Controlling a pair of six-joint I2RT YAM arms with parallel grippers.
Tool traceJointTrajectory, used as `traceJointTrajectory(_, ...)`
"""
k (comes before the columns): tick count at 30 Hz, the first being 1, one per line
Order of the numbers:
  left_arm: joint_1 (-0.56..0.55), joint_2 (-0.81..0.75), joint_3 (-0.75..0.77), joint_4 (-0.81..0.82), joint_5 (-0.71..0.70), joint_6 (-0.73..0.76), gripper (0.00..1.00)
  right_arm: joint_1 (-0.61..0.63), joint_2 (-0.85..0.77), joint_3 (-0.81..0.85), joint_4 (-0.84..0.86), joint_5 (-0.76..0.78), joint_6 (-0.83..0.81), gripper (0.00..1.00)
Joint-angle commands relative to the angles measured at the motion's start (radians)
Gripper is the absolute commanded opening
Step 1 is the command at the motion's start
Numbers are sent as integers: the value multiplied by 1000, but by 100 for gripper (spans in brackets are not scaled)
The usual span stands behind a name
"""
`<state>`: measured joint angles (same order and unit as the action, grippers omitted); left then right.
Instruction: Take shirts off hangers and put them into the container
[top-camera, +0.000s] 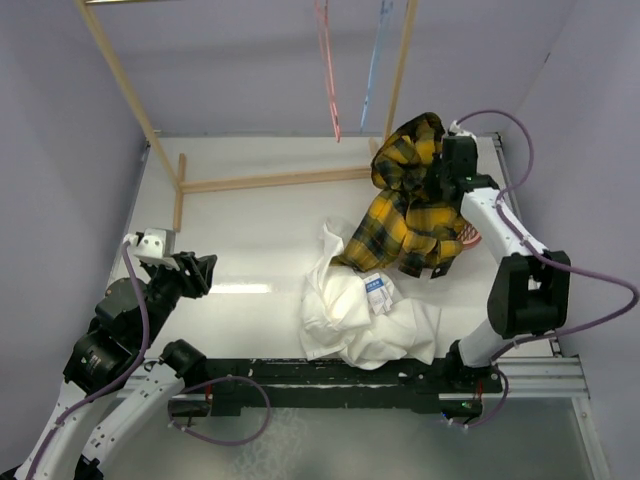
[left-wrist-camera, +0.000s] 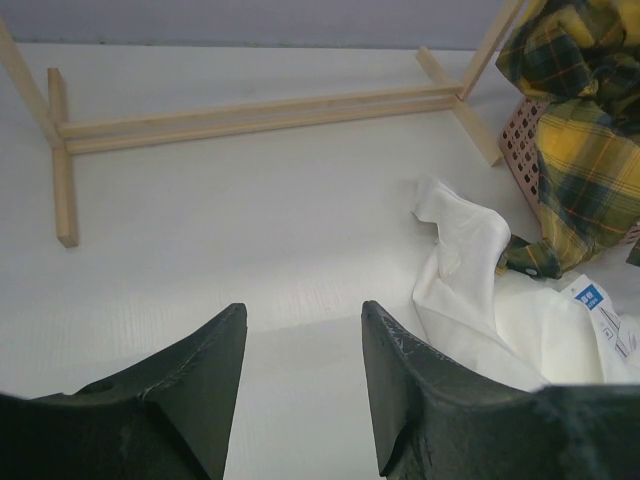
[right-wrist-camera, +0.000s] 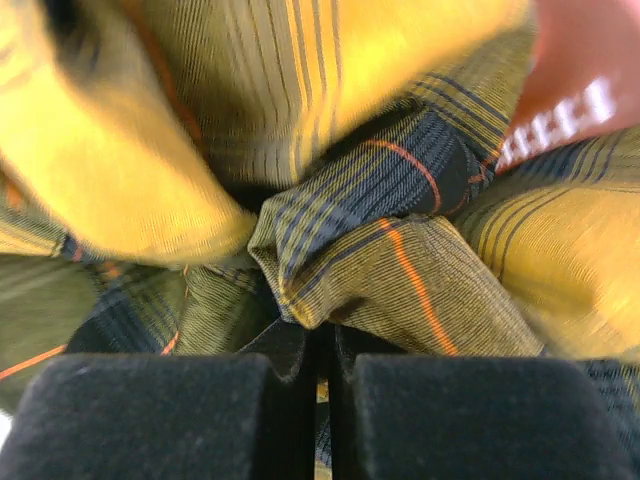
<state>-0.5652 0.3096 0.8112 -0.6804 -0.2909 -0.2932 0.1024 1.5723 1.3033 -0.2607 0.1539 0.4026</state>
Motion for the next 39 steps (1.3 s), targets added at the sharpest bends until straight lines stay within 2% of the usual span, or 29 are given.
traceJointTrajectory(1,-2,9,1,15,10,13,54,11,64,-81,50,-40,22,0)
traceJointTrajectory(9,-2,13,0,14,6,12,54,11,205,-148,93,-74,28,0)
traceJointTrajectory(16,-2,16,0,15,8,11,54,11,186,-203,106,-67,25,0)
traceJointTrajectory(18,-2,18,-1,15,9,11,54,11,162,-202,94,-74,25,9)
traceJointTrajectory(21,-2,19,0,15,12,13,54,11,88,-173,41,-79,12,33)
traceJointTrajectory(24,-2,21,0,16,15,13,54,11,-22,-135,4,-106,-13,48)
traceJointTrajectory(27,-2,24,-4,26,27,16,57,11,-123,-77,-54,-136,-31,55)
traceJointTrajectory(29,-2,33,-12,46,43,8,68,11,-187,-43,-87,-160,-42,59)
traceJointTrajectory(33,1,89,-41,168,208,-27,76,13,-337,-33,-117,-184,-46,64)
traceJointTrajectory(36,0,176,-74,314,361,-103,79,13,-446,-54,-119,-209,-31,66)
traceJointTrajectory(39,-1,276,-173,603,485,-201,78,13,-531,-57,-174,-241,-30,66)
